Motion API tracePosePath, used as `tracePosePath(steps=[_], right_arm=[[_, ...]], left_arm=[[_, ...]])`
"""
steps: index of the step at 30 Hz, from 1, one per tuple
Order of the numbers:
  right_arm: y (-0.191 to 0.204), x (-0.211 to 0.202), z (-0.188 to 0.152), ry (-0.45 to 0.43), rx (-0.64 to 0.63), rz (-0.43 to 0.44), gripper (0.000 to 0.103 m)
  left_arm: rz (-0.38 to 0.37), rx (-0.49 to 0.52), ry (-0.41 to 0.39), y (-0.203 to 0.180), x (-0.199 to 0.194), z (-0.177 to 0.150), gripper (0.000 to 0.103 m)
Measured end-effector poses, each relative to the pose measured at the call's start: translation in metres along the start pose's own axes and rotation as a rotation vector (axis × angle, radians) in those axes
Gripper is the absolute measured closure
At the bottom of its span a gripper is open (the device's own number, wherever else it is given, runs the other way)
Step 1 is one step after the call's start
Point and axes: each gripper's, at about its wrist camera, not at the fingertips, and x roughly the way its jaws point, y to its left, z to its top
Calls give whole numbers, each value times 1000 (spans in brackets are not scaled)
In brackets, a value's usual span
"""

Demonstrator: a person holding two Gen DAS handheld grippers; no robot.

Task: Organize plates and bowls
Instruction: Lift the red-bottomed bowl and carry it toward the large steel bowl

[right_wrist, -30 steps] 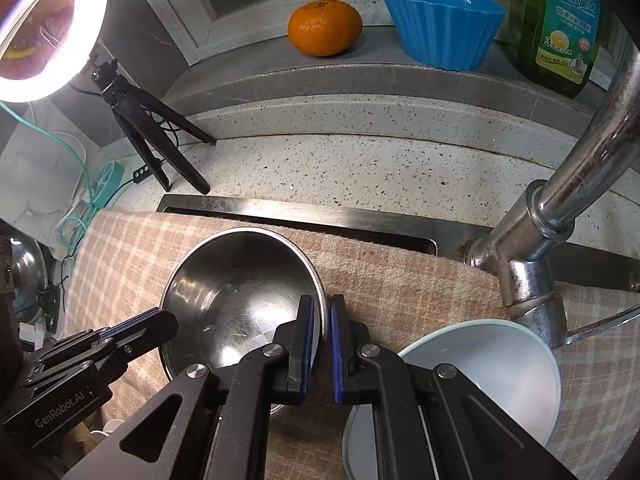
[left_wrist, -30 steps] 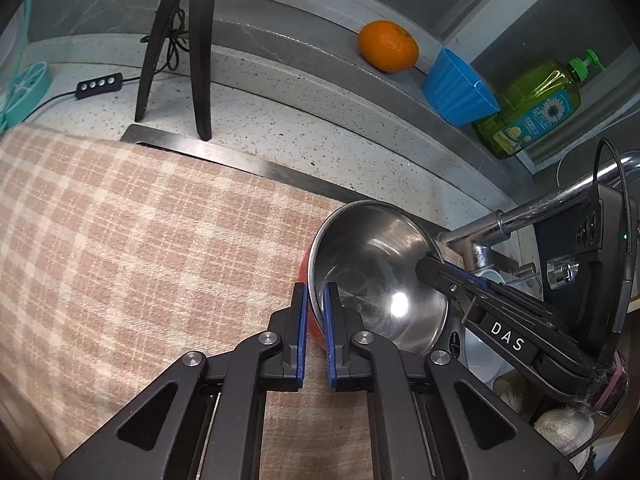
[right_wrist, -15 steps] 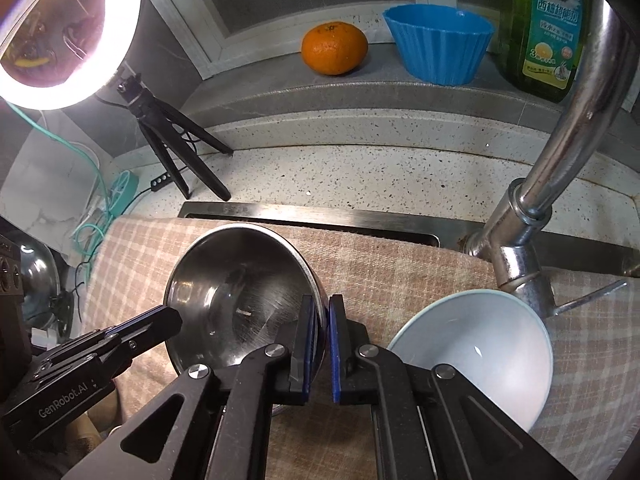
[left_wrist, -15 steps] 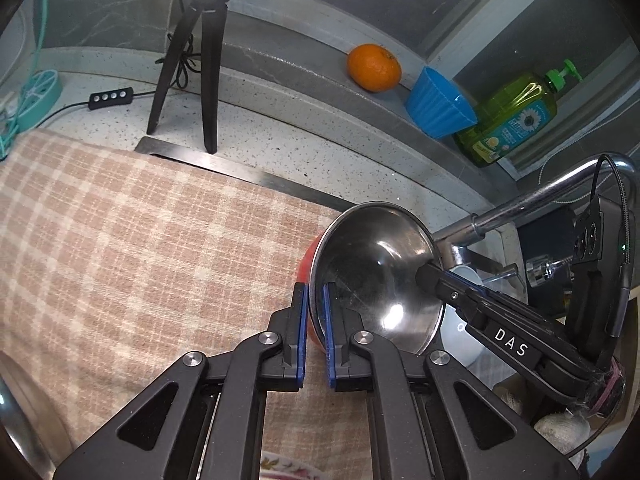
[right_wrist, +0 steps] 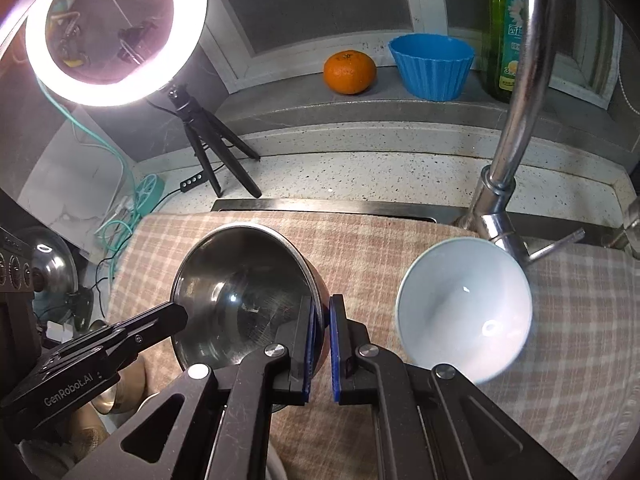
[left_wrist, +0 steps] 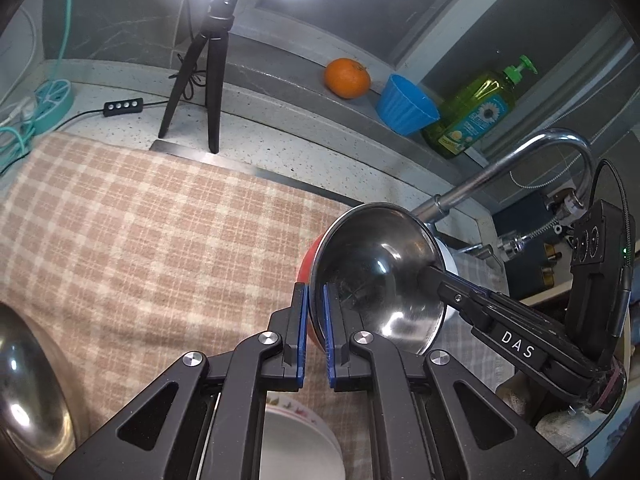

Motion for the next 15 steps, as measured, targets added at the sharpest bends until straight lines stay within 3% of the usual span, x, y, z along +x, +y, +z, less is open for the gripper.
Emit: tracePosePath(steps=[15], right_arm=[[57, -32, -45, -8, -18, 52, 96]], left_arm=[[7, -20, -33, 36, -65, -34, 97]])
